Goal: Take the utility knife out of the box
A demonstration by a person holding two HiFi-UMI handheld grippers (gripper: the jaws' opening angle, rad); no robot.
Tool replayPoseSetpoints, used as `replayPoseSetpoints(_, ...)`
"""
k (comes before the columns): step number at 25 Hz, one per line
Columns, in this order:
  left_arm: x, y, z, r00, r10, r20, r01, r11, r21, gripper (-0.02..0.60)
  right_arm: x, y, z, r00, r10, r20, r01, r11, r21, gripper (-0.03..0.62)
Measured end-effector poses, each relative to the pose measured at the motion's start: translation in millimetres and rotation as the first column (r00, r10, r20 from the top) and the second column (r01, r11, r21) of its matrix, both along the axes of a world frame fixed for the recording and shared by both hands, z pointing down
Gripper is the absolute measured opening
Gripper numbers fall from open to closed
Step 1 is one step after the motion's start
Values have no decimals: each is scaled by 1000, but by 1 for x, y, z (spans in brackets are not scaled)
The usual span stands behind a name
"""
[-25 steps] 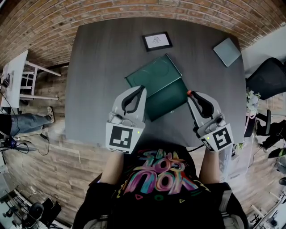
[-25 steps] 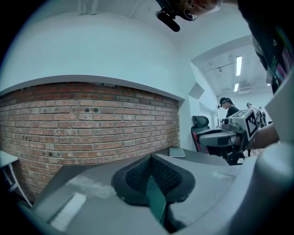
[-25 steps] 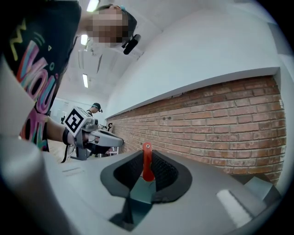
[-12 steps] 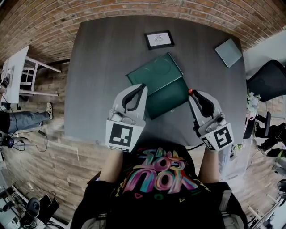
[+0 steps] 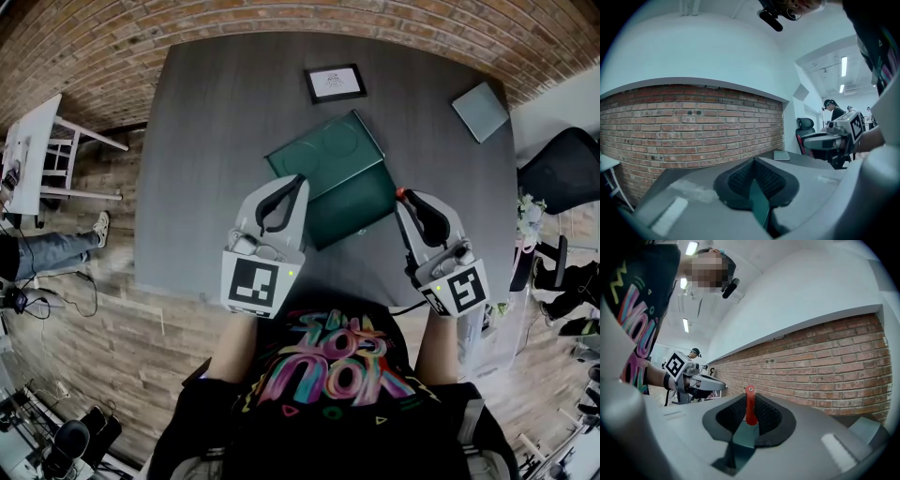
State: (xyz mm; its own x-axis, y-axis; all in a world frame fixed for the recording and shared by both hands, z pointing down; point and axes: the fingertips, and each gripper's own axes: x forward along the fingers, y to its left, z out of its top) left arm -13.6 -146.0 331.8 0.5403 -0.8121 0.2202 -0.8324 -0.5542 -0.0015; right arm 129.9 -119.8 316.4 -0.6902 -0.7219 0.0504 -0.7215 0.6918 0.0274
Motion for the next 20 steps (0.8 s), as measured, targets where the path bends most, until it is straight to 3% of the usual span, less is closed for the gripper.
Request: replayPoseSetpoints(20,3,-1,-3,999,17,-30,-16,1000,7,0,0,5,-1,1000,1,-2,-1,1000,3,54)
